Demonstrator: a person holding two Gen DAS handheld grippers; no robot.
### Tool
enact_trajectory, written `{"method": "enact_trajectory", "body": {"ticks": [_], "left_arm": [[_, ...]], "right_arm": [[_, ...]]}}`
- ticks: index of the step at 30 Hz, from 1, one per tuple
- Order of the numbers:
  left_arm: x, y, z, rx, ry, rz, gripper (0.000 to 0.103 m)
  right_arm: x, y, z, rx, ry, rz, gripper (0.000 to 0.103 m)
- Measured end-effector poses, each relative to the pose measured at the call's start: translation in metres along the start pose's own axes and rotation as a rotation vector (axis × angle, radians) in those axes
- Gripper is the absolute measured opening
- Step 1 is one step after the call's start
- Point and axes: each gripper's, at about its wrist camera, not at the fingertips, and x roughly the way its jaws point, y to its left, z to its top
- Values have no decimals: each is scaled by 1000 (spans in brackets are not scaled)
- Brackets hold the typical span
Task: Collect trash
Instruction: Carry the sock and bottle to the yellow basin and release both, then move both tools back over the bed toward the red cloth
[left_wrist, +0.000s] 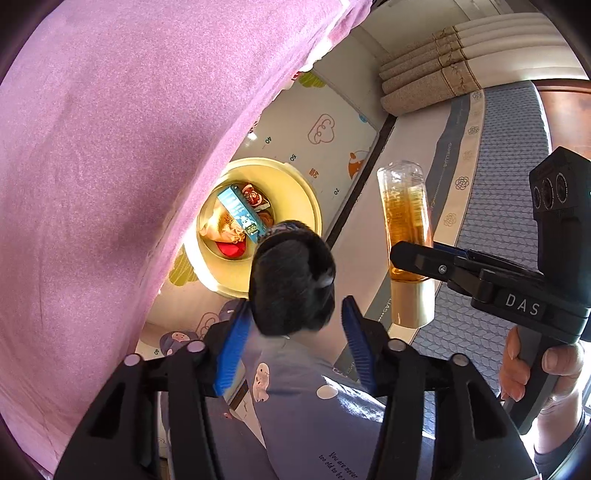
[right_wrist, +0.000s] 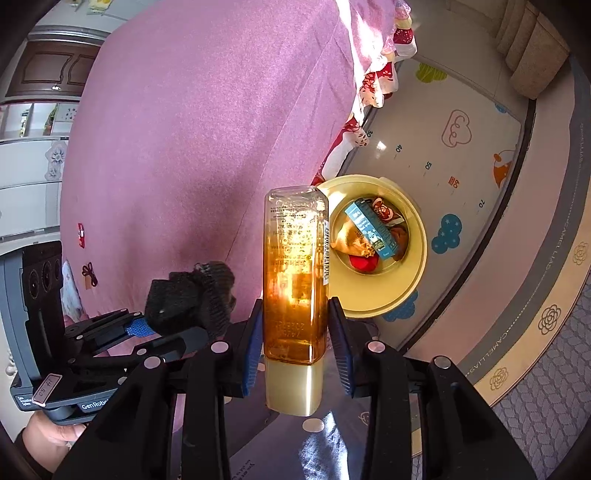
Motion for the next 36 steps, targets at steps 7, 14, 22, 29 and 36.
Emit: {"method": "enact_trajectory", "body": {"ticks": [7,14,22,29,36], "left_arm": [[11,-2,-3,17,42,84,72],[5,-4,3,18,22,89,72],[-5,-1,6,-7,-9,83,72],[-13,7,1,-50,-45,73,73],[-32,18,-8,-96,-108,51,73]], "right_arm": [[0,-1,7,-18,10,-20,45],[-2,4,11,-39,18,-19,45],[0,12,14,-68,34,-22,45],[0,24,18,-113,41,-21,45],[0,55,19,-195,53,-32,45]]}}
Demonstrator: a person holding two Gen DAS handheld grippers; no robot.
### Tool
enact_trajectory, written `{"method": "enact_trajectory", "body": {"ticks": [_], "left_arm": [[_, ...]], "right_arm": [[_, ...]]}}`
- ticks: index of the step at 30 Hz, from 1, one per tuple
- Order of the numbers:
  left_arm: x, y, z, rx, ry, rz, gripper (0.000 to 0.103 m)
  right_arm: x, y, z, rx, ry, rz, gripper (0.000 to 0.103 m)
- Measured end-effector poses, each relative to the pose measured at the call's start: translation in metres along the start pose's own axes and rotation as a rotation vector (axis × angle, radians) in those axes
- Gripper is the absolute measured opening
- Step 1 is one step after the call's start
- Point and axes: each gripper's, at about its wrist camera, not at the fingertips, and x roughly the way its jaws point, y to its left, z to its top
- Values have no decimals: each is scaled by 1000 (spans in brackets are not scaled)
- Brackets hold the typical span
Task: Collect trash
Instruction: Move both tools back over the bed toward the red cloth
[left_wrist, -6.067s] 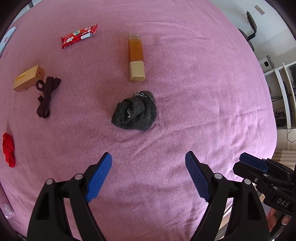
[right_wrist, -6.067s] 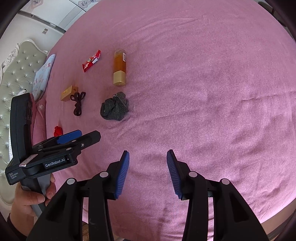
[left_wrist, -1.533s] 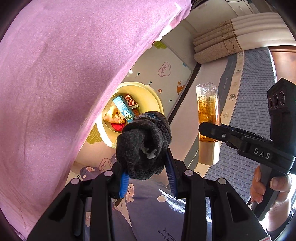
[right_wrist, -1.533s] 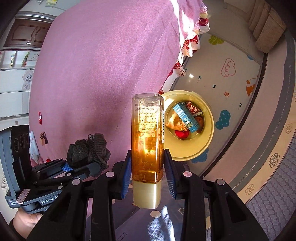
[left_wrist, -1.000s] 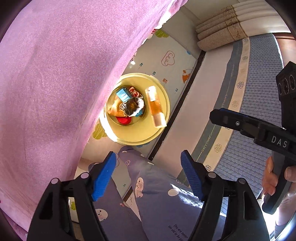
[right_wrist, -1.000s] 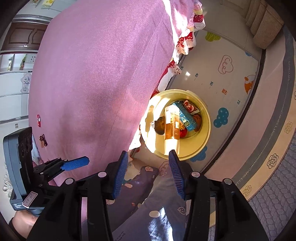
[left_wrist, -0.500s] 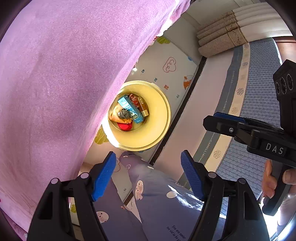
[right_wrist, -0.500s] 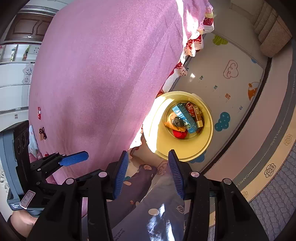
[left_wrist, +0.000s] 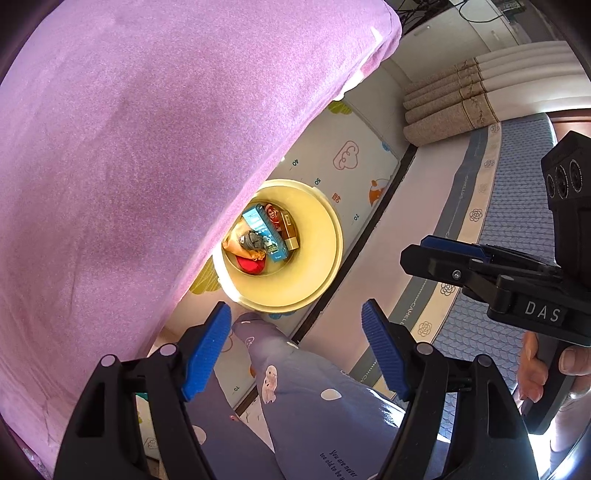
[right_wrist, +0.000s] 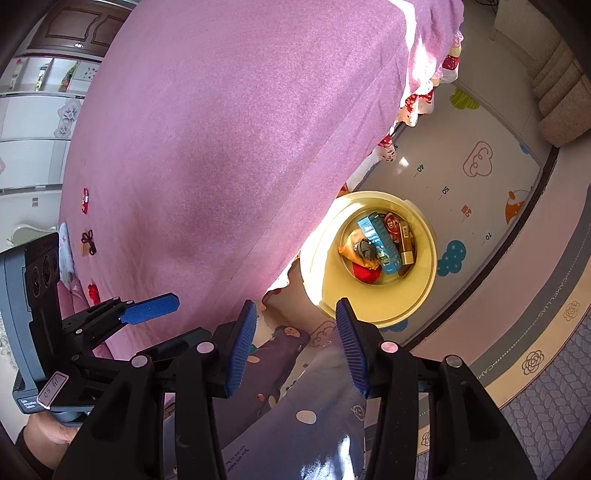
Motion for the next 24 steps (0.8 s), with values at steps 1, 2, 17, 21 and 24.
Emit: {"method": "enact_trajectory", "body": {"ticks": [1,2,17,21,24], "left_arm": [[-3,3,-2,-8,-9,-6,73],[-6,7,-4,-17,-18,-12,73],[-79,144,-76,-222,-176,-58,73],[-109,210,-103,-293,-236,-41,73],[-130,258,-122,-335,-269,-23,74]], "right_arm": [[0,6,1,-14,3,-4,45],[1,13,1,-27,5,-7,45],[51,186,-5,-221,41,-2,45],[74,257,-12,-286,42,5,45],[94,307,-20,-330,49,14,45]]}}
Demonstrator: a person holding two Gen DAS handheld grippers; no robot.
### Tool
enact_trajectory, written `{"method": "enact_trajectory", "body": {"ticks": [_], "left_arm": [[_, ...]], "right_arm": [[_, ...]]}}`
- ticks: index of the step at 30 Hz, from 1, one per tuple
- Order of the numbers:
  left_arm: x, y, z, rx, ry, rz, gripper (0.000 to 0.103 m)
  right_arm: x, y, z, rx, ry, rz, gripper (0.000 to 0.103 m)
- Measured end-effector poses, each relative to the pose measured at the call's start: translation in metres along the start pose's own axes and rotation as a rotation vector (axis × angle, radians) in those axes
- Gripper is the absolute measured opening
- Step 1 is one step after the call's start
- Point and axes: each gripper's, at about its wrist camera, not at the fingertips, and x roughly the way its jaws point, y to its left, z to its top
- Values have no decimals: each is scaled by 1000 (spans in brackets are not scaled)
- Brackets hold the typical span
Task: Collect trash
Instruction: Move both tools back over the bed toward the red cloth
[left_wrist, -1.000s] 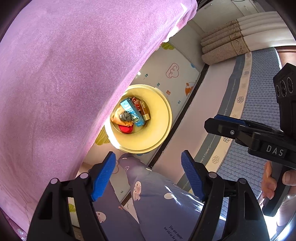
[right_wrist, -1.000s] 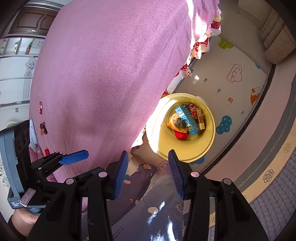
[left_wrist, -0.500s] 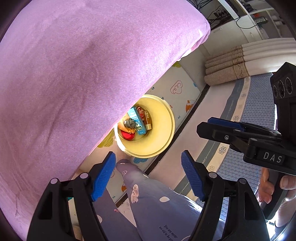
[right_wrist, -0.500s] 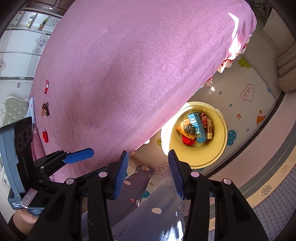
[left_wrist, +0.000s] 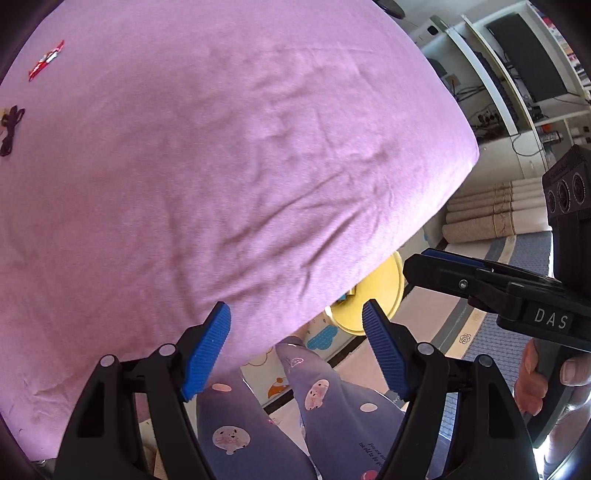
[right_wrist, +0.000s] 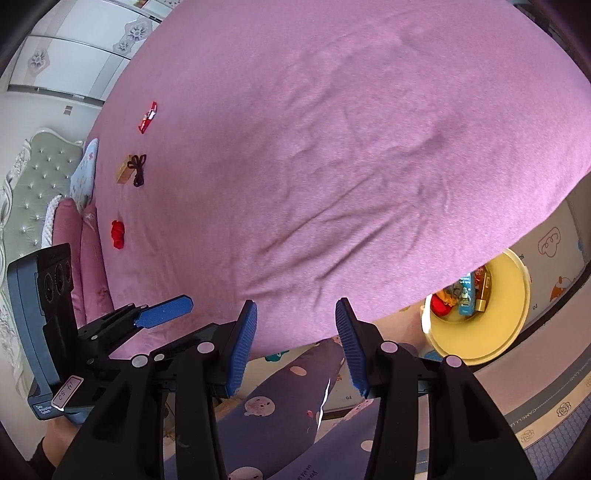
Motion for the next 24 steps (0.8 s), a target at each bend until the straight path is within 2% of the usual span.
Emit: {"method": "enact_trajectory", "body": {"ticks": [9,14,24], "left_arm": [[-57,126,-2,-138,-97,20,74],[-79,187,-3,-276,-151,-10,74],[-115,293,-3,-511,-263,42,74]], "right_arm": [[67,134,32,-162,47,23,45],[95,193,55,-260,84,31,45],[149,291,105,-406,130,74,45]]}}
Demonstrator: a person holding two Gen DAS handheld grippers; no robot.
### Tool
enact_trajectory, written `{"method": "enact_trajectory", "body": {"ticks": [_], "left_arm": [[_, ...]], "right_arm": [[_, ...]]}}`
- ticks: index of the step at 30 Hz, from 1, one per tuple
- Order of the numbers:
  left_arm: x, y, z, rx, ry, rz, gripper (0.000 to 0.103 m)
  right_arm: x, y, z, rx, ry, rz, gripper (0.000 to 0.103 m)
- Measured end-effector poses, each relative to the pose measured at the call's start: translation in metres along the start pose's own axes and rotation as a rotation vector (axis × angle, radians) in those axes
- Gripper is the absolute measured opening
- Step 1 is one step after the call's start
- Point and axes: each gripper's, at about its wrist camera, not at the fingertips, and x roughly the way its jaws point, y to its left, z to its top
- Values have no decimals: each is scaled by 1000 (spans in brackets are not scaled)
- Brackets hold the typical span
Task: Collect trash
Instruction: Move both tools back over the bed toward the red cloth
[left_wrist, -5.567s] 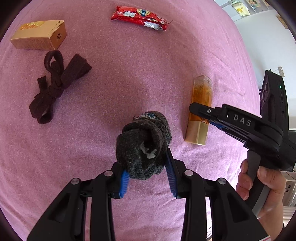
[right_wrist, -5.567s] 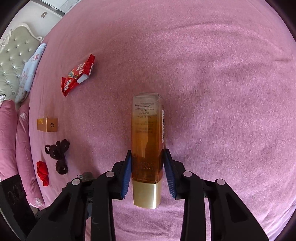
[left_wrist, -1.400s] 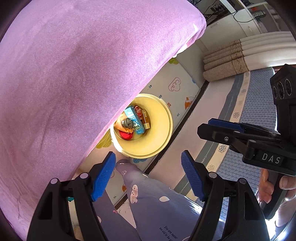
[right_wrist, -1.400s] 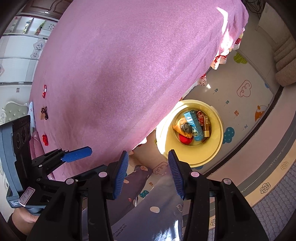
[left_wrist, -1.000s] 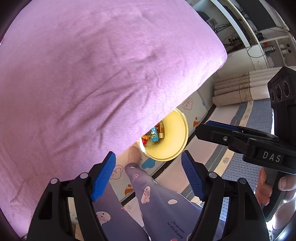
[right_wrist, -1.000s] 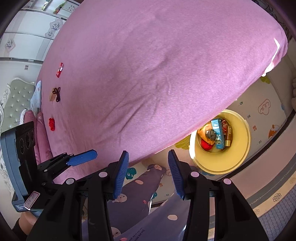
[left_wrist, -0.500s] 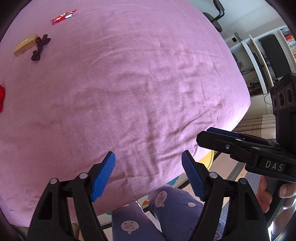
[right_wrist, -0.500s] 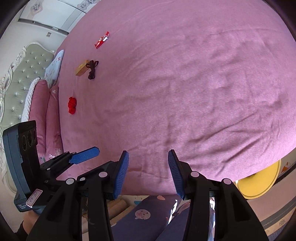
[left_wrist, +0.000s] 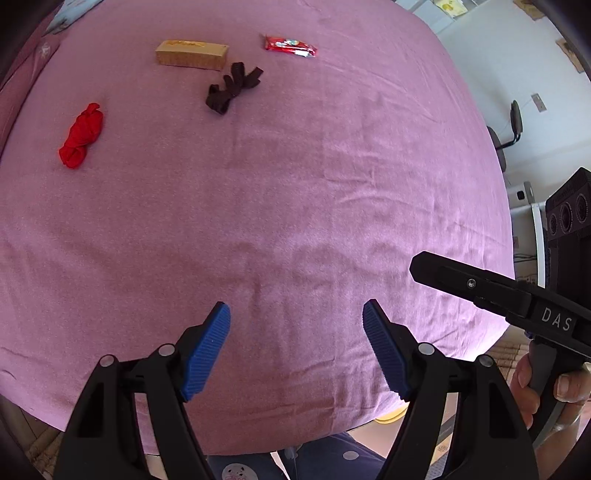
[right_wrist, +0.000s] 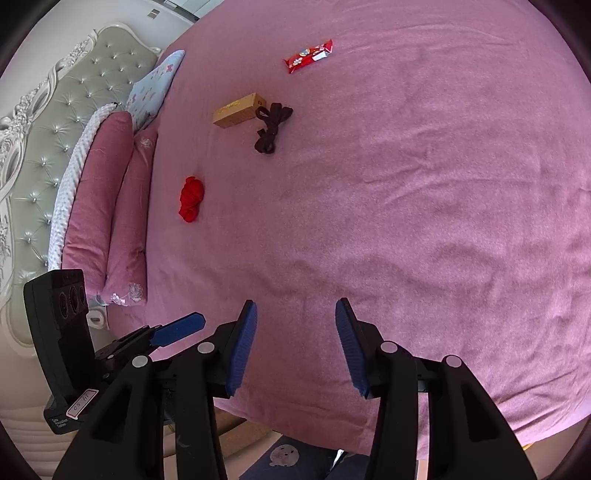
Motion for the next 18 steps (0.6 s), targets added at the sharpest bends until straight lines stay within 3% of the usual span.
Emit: {"method": "enact_trajectory", "body": {"ticks": [9,18], "left_arm": [[-5,78,52,-80,-33,25,74],[7,169,111,-52,-19,79,74]], "right_arm": [[51,41,53,-22,9,-25,44],[118,59,108,49,-9,-36,44]]}}
